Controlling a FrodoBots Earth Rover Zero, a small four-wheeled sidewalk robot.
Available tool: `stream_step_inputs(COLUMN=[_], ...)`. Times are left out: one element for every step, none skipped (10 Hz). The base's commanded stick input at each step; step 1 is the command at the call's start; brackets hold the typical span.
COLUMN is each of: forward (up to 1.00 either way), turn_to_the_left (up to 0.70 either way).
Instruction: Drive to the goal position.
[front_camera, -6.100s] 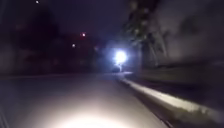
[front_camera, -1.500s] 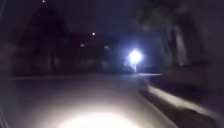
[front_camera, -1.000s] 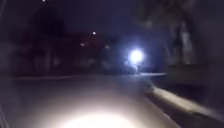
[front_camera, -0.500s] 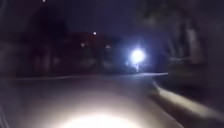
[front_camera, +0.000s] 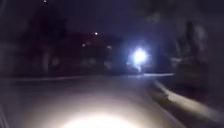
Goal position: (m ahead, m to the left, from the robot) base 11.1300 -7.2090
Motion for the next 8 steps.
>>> stream_step_inputs(forward=[0.70,0.70,0.70,0.70,0.70,0.70,0.70,0.70], turn_to_the_left=[0.00,0.00,0.00,0.00,0.00,-0.20,-0.34,-0.34])
